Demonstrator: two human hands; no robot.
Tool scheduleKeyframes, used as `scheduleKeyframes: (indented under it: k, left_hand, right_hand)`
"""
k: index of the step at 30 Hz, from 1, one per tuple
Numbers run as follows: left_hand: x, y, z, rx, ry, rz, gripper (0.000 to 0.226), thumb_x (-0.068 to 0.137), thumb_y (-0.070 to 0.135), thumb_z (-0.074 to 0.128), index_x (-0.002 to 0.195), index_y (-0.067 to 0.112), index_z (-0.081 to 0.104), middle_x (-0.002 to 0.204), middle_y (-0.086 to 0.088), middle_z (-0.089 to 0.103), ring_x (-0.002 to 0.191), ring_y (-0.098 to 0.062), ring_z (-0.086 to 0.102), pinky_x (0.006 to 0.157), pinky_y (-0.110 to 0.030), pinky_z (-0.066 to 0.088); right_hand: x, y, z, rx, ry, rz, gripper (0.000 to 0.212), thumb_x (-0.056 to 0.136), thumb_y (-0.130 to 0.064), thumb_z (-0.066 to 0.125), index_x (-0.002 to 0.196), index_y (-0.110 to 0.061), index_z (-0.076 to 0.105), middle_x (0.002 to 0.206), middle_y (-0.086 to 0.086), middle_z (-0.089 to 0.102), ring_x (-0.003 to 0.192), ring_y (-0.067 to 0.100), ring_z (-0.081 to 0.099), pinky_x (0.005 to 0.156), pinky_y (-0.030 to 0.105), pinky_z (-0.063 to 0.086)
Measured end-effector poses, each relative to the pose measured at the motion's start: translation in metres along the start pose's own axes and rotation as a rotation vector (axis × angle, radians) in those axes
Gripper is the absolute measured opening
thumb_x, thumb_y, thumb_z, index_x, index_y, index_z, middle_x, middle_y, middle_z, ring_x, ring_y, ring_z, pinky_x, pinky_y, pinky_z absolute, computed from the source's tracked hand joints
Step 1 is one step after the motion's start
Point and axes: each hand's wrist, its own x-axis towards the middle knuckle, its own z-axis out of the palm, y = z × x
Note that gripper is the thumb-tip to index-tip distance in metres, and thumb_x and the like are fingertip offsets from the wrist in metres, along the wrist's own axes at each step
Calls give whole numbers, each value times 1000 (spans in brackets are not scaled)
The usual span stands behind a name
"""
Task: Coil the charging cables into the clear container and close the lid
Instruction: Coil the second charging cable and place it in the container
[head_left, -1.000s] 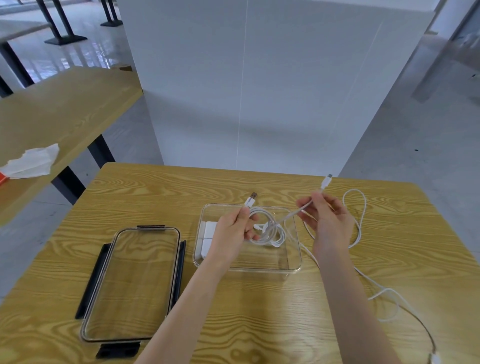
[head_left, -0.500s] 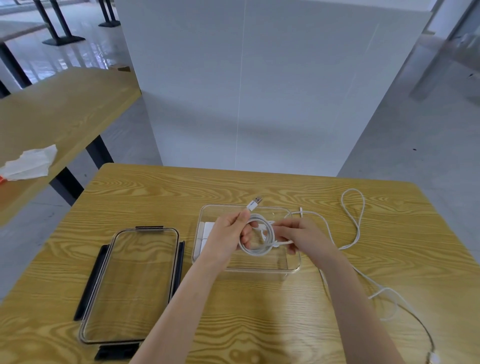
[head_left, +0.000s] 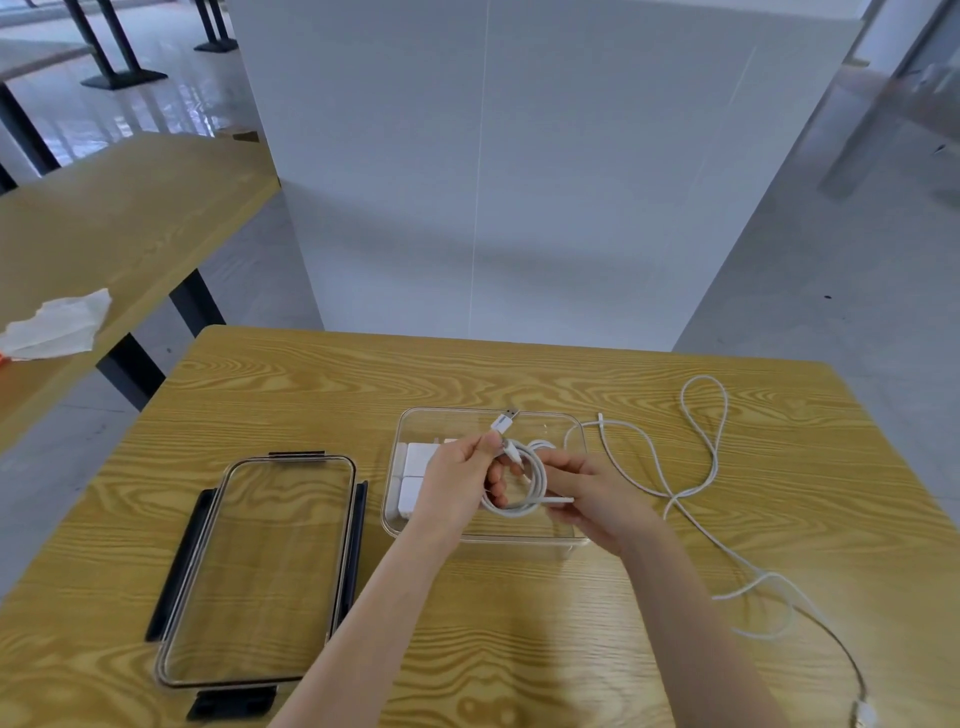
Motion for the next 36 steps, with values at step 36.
scheduleKeyframes:
  k: [36]
  left_hand:
    - [19,-18,2,452,-43,139,37,98,25,41,64,21,54,62,-12,66,61,-25,64,65,-32,50]
  right_hand:
    - [24,-15,-7,306,633,-178,5,82,-3,68,80,-5,63,59,3,60,50,12,54,48,18,49]
